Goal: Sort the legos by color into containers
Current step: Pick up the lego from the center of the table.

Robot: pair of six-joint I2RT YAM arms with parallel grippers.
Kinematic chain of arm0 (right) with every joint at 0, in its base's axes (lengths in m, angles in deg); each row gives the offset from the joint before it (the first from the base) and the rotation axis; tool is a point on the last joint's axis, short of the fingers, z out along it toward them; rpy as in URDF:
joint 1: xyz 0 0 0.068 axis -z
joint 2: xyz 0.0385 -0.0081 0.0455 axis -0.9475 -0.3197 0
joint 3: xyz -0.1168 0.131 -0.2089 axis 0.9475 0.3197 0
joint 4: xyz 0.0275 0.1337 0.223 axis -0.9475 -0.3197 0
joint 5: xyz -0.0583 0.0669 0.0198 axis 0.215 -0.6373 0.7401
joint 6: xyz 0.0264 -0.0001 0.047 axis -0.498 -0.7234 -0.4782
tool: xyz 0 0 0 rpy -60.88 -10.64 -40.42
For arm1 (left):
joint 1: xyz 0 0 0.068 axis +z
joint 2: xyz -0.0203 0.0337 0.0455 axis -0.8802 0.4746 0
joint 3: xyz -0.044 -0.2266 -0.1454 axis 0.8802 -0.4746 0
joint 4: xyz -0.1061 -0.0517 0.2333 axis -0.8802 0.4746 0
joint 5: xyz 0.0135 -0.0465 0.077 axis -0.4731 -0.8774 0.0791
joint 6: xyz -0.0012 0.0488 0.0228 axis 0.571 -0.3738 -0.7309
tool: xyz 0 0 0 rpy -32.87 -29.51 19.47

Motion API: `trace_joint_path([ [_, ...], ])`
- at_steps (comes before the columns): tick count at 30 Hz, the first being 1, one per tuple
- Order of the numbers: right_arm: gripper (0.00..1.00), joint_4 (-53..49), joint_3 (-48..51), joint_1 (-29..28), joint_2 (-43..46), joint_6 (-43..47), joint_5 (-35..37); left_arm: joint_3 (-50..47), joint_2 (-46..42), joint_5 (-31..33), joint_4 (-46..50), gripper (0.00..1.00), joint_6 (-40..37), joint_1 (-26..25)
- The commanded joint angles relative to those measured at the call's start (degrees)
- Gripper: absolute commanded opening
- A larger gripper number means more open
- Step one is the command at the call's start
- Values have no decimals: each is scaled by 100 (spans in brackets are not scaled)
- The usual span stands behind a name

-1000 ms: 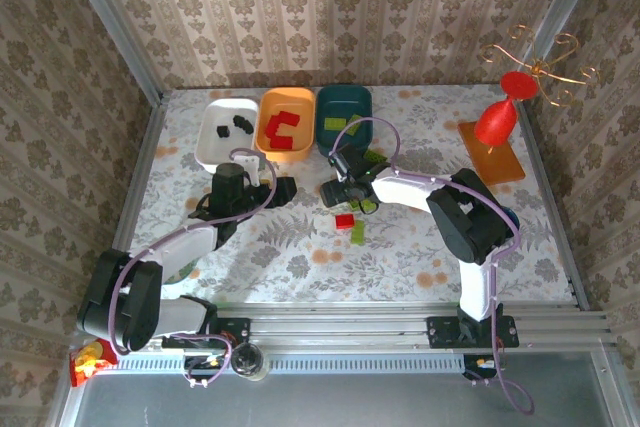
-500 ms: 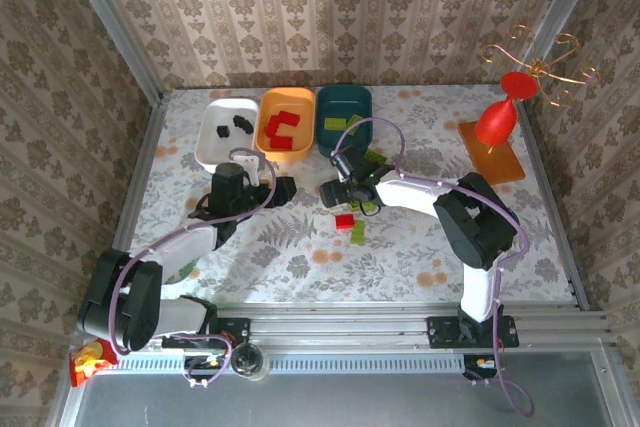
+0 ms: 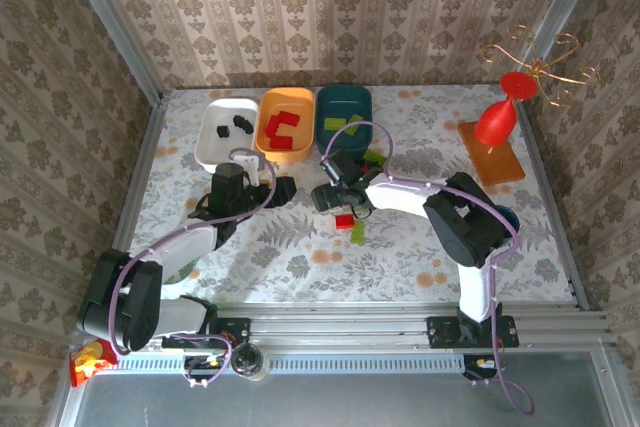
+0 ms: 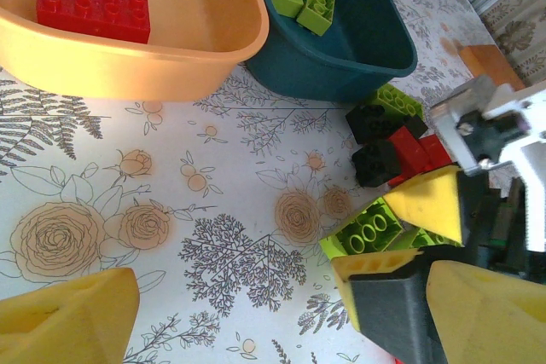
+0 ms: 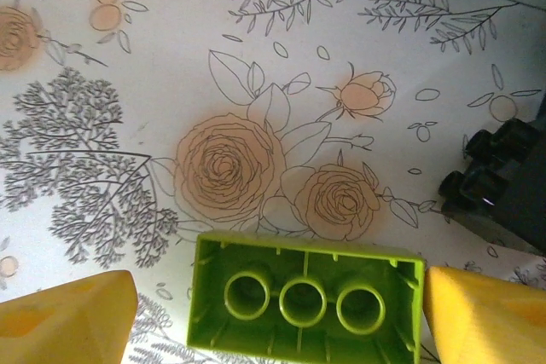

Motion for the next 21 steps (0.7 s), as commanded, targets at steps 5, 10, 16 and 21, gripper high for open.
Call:
trace_joint_path([
  [5,80,-165,-344,-48,-406,86,250,-105,-192,111,-111,89,130,35],
  [10,64,-38,-434,-48,-278,131,196,-137,-232,148,-120,89,119,53],
  [16,57,286,-454,84,303,245,-4,-136,-223,75,-171,89,134,55],
  [21,56,595,-625,466,530,185,-121,-127,-172,-110,-295,89,180,36],
])
